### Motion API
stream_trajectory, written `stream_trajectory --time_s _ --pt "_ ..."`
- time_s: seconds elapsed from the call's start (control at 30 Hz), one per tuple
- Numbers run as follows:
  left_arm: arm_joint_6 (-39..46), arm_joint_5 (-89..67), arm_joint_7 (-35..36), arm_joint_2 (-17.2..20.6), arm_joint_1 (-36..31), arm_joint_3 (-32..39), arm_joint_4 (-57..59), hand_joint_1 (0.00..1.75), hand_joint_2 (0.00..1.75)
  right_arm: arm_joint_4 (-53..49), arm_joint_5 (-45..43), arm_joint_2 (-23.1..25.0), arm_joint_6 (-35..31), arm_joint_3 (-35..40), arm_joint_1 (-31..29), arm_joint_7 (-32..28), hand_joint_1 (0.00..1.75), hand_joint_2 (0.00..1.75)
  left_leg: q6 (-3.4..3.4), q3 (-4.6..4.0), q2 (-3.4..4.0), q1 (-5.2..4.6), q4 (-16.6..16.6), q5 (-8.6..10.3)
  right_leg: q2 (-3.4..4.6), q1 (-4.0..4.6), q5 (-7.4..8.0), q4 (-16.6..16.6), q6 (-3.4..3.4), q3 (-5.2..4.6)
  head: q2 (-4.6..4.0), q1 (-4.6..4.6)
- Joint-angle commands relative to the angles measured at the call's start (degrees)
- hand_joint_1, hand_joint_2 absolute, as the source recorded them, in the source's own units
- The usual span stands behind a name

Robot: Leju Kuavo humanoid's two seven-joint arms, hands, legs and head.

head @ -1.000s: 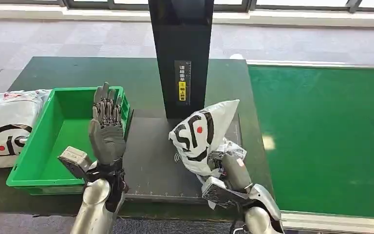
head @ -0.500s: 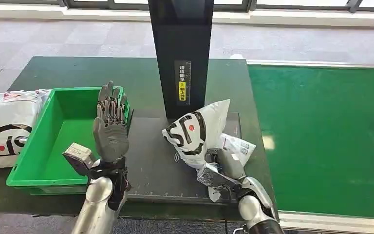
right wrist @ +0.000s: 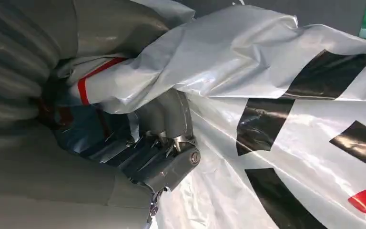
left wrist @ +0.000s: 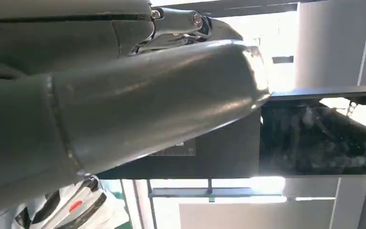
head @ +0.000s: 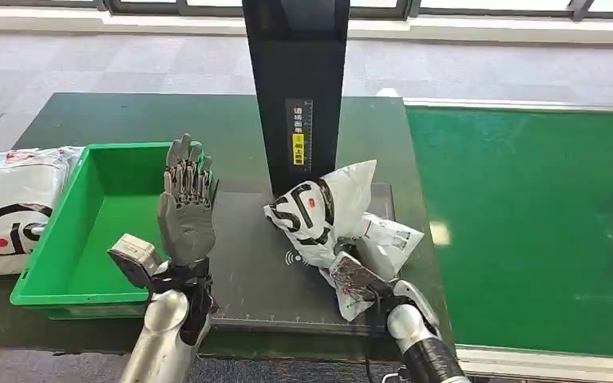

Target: Moved the parcel from conveyor to table for the left to box.

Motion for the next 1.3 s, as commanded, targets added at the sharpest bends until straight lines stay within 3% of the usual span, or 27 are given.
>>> stream_trajectory --time_s 0.03,0.3,0.33,0.7,0.93,1.3 --pt "1.3 0.4 -0.1 1.0 -1.4 -1.7 3.2 0.00 0.00 6.5 -3.1 1.8 1.6 -3.5 -2.8 -1.6 0.00 1.75 0.03 0.17 0.05 0.00 -0.1 -0.01 0.02 0.01 0.01 -0.1 -0.02 0.16 0.00 0.00" --pt "10.8 -0.3 1.2 0.7 0.7 -3.1 3.4 0.00 0.00 0.7 -13.2 2.4 3.5 -6.9 -1.1 -6.4 0.00 1.75 0.04 0.18 0.02 -0.02 -0.1 -0.02 -0.02 0.00 -0.02 -0.1 -0.02 0.18 0.00 0.00" --pt "11.6 0.0 1.6 0.9 0.7 -3.7 3.7 0.00 0.00 -0.3 -14.7 2.3 4.7 -6.9 -0.7 -6.8 0.00 0.00 0.03 0.16 0.03 -0.05 -0.1 -0.01 -0.01 -0.04 -0.02 -0.1 -0.01 0.14 0.00 0.02" --pt "13.6 2.5 2.6 1.1 -1.3 -4.7 4.2 0.00 0.00 -14.0 -20.0 2.0 10.2 -1.0 4.6 -6.0 0.00 0.00 0.02 0.13 0.01 0.01 -0.1 -0.04 -0.03 0.02 -0.03 -0.1 -0.03 0.13 0.00 0.00" --pt "15.0 3.4 2.1 1.6 -2.5 -5.1 5.4 0.00 0.00 -8.2 -22.0 2.0 11.9 -0.2 0.6 -5.4 0.00 0.00 0.02 0.04 0.08 0.00 0.0 0.00 0.05 0.01 0.02 0.0 -0.01 0.03 0.00 0.00" --pt "14.5 4.1 1.7 1.3 -4.8 -6.1 7.6 0.00 0.00 -6.8 -22.3 1.6 12.9 0.5 1.9 -5.4 0.00 0.00 0.02 0.13 0.02 0.00 -0.1 -0.01 -0.01 0.01 0.00 -0.1 -0.02 0.14 0.00 0.00"
